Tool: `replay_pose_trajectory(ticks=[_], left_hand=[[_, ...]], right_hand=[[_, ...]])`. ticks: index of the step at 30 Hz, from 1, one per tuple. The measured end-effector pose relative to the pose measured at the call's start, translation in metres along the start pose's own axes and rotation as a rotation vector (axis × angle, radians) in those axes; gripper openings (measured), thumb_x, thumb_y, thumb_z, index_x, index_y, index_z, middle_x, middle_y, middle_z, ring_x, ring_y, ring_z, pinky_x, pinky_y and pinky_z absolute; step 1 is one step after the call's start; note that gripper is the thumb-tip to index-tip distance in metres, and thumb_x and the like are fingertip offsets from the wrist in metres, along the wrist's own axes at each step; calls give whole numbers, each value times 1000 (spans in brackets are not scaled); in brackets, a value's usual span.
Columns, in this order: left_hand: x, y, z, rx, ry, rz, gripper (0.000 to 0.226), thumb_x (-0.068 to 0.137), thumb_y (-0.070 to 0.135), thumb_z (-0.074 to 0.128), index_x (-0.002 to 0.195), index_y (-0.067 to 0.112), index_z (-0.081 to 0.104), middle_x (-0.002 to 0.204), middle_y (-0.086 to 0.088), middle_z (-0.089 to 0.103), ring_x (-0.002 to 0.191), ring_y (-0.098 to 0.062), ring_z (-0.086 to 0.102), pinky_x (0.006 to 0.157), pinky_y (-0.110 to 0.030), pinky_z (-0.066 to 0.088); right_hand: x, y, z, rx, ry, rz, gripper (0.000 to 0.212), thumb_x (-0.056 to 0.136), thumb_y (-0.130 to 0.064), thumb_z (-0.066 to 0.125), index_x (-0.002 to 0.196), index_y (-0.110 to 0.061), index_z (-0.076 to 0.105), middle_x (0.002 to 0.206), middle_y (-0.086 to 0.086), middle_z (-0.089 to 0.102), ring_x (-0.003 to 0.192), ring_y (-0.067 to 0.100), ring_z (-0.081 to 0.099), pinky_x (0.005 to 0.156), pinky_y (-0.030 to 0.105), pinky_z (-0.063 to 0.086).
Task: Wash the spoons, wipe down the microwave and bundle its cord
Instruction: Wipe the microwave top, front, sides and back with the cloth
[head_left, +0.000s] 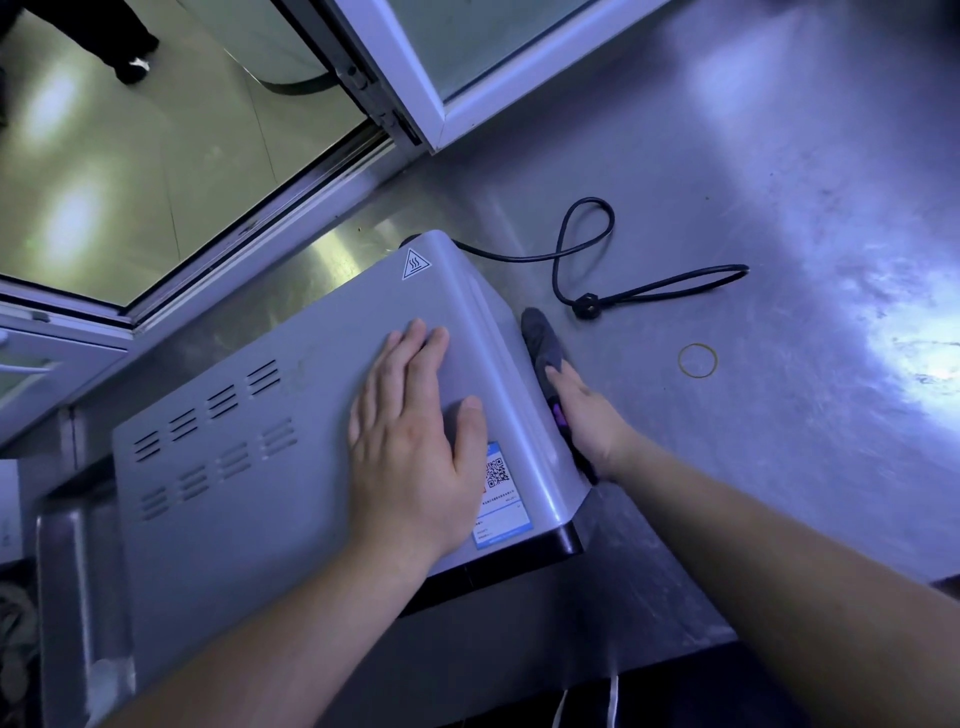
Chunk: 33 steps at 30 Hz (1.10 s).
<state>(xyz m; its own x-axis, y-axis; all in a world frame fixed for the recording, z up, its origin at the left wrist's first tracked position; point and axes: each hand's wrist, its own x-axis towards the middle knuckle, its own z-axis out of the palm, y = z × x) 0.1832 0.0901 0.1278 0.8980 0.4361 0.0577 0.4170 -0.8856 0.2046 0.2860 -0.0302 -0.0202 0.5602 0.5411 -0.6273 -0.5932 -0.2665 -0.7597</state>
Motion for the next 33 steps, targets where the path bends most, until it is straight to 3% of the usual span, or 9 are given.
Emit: replay_pose_trajectory(ticks=[6, 7, 9, 12, 14, 16, 19, 24, 33], left_hand=[[0, 0, 1, -4, -2, -10, 61, 99, 41, 40, 156, 21, 40, 166, 6, 33, 156, -13, 23, 125, -40, 21], [0, 0, 1, -6, -3, -13, 61, 99, 41, 40, 156, 22, 40, 166, 7, 33, 156, -13, 23, 124, -39, 20], [0, 0, 1, -7, -3, -15, 61, 98, 41, 40, 156, 23, 40, 166, 7, 33, 156, -13, 23, 124, -38, 19], [0, 1, 1, -6, 4, -16, 61, 98, 42, 39, 156, 22, 41, 166, 6, 33, 155, -14, 23, 124, -38, 19], [0, 1, 1, -8, 11, -20, 61, 98, 42, 39, 155, 22, 41, 165, 6, 34, 155, -14, 24, 124, -39, 20], [0, 2, 2, -9, 20, -26, 61, 97, 42, 39, 155, 23, 42, 165, 6, 35, 155, -15, 25, 123, -40, 22], [0, 2, 3, -1, 35, -21, 61, 96, 40, 39, 154, 22, 43, 165, 4, 36, 154, -17, 28, 123, -41, 23], [0, 2, 4, -5, 73, -10, 62, 94, 40, 40, 151, 20, 48, 162, 1, 42, 151, -21, 34, 122, -44, 29], [1, 2, 1, -34, 47, -28, 67, 91, 44, 34, 152, 21, 48, 163, 3, 41, 152, -18, 32, 122, -40, 26]], right_hand=[[-69, 3, 3, 90, 31, 89, 30, 109, -41, 35, 133, -49, 50, 122, 14, 67, 83, 2, 40, 57, 1, 43], [-82, -3, 4, 126, 27, 104, 27, 109, -40, 36, 130, -50, 49, 120, 8, 67, 123, 13, 47, 49, 1, 41], [-104, -6, 6, 147, 6, 94, 29, 109, -39, 35, 132, -50, 49, 100, -7, 64, 83, -9, 63, 41, 4, 38], [-136, -19, 11, 154, -12, 10, 29, 109, -40, 35, 120, -60, 53, 68, -3, 62, 76, -7, 20, 69, 6, 47], [-153, -30, 14, 163, -44, -44, 31, 109, -39, 36, 112, -64, 53, 63, -3, 59, 51, 4, 44, 50, 10, 39], [-160, -41, 17, 144, -65, -126, 29, 110, -37, 36, 115, -60, 54, 102, 1, 67, 108, 20, 60, 96, 29, 49], [-151, -54, 20, -30, -62, -352, 32, 110, -28, 38, 137, -40, 52, 135, -8, 58, 125, 8, 54, 112, 26, 37], [-110, -87, 25, -66, -50, -419, 28, 107, -15, 43, 127, -29, 57, 121, -18, 62, 114, -6, 55, 95, 7, 38], [-94, -92, 32, -132, 43, -272, 37, 105, -45, 38, 140, -49, 48, 137, -21, 59, 128, 6, 54, 111, 32, 38]])
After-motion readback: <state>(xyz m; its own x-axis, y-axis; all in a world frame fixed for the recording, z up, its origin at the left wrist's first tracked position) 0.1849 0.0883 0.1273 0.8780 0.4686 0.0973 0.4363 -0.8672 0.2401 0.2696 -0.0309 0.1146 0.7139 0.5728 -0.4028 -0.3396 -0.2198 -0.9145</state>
